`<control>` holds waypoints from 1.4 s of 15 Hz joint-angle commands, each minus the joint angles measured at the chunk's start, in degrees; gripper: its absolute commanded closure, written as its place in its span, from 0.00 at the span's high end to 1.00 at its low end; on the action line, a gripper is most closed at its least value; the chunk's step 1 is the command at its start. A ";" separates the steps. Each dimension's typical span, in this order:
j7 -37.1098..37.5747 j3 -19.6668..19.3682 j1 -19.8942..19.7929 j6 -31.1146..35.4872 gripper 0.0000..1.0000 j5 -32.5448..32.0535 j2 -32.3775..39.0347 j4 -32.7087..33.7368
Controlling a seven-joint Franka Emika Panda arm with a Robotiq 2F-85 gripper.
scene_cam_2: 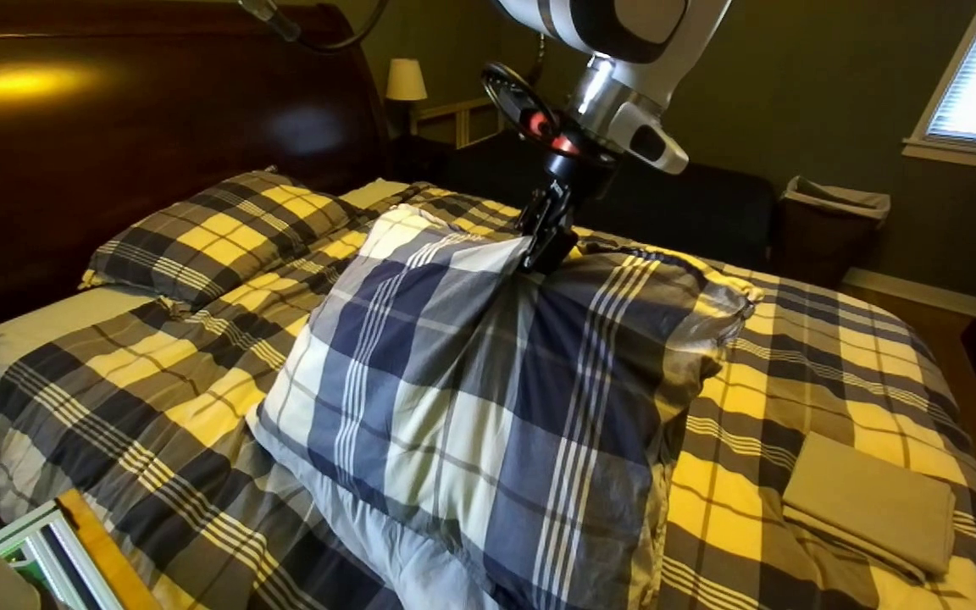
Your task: Move the top pillow to the right, then put the remote on the bed
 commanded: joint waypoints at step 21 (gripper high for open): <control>-6.84 -6.39 -12.55 -10.23 0.00 -2.59 9.50 23.70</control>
